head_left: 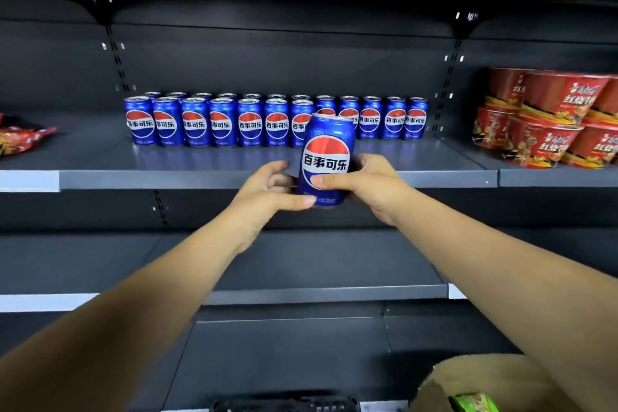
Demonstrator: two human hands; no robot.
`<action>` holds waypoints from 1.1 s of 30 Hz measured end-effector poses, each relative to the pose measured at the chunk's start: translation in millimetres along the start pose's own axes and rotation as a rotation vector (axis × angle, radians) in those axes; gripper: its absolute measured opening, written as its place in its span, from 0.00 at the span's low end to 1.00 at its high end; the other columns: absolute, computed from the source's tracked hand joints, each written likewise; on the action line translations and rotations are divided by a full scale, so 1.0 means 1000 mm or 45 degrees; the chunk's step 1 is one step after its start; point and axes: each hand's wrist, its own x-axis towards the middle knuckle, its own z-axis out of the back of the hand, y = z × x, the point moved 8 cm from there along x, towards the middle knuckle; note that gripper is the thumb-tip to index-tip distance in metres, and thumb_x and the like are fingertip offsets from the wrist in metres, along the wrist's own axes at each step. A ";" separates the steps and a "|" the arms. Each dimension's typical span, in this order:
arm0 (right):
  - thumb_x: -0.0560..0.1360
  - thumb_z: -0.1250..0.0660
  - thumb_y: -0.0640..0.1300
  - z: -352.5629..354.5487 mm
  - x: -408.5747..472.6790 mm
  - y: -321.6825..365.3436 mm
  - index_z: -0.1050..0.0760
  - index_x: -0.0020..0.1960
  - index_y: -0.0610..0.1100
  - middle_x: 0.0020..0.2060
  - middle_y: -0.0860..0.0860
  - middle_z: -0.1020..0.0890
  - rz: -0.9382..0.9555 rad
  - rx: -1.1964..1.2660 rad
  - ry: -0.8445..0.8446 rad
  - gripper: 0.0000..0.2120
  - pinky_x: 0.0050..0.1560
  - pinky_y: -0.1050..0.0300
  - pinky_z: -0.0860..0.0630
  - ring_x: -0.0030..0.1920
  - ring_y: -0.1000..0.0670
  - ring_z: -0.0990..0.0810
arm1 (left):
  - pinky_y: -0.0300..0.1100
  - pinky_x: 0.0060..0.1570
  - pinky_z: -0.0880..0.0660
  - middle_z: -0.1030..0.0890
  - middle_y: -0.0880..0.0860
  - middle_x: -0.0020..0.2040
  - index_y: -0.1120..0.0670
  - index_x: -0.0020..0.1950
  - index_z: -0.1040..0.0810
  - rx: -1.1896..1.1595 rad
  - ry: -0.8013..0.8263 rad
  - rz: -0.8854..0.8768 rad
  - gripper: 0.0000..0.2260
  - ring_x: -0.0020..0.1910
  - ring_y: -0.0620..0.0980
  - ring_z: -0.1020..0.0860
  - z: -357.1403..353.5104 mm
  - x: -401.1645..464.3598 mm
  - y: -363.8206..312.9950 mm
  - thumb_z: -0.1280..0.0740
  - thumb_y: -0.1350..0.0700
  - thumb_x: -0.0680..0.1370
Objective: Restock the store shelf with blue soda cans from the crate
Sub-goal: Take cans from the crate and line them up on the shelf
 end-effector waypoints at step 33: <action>0.62 0.21 0.37 0.106 0.214 -0.073 0.24 0.52 0.45 0.44 0.52 0.17 -0.033 -0.199 -0.033 0.21 0.44 0.66 0.24 0.45 0.55 0.19 | 0.39 0.40 0.26 0.24 0.52 0.37 0.58 0.52 0.28 0.168 -0.462 0.072 0.12 0.40 0.48 0.25 -0.008 0.240 0.048 0.40 0.72 0.74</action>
